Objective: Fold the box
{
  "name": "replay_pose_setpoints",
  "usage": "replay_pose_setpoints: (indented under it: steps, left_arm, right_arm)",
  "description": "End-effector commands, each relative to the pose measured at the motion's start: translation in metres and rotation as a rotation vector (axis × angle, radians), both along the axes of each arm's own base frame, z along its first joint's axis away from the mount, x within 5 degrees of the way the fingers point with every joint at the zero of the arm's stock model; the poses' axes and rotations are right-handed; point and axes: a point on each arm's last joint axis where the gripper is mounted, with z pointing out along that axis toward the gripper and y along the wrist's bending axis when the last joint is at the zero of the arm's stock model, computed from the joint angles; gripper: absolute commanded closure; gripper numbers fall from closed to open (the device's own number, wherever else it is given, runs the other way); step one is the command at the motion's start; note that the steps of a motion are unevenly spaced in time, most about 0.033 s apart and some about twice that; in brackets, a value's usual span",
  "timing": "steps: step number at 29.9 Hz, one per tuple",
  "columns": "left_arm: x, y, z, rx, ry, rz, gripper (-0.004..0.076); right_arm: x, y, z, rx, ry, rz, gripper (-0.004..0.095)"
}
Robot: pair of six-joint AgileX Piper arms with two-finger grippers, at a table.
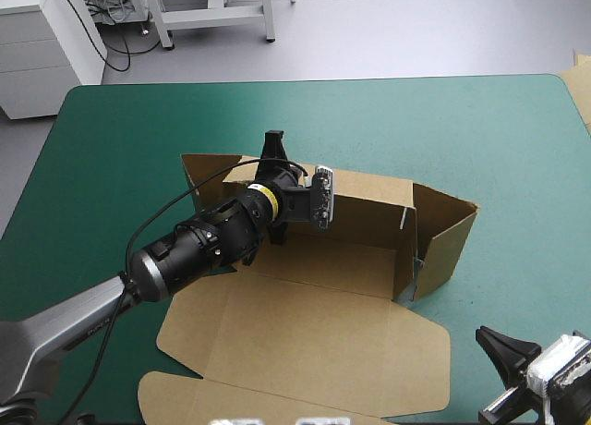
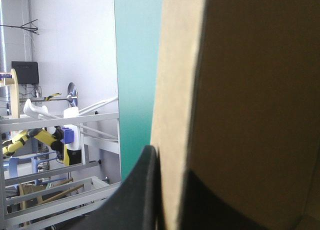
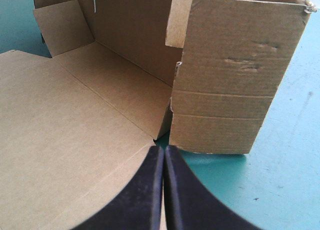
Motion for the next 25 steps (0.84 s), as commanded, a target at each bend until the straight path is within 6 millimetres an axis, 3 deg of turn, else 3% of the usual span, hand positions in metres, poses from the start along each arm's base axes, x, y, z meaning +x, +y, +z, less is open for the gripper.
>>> replay_pose_setpoints:
  steps: [1, 8, 17, 25]
  left_arm:
    - [-0.002, 0.003, 0.015, -0.117, 0.017, 0.021, 0.0732]
    - [0.023, 0.028, 0.004, -0.204, 0.032, 0.082, 0.0732]
    - [0.02, 0.023, -0.002, -0.185, -0.01, -0.004, 0.0732]
    - [0.02, 0.024, -0.003, -0.178, -0.004, 0.001, 0.0732]
  right_arm:
    - [0.001, 0.001, 0.014, 0.036, -0.079, 0.0, 0.0925]
    - [0.002, 0.0, 0.014, 0.013, -0.093, -0.005, 0.0887]
    - [0.002, 0.0, 0.014, 0.013, -0.093, -0.005, 0.0534]
    - [0.001, 0.0, 0.015, 0.029, -0.075, -0.004, 0.0514]
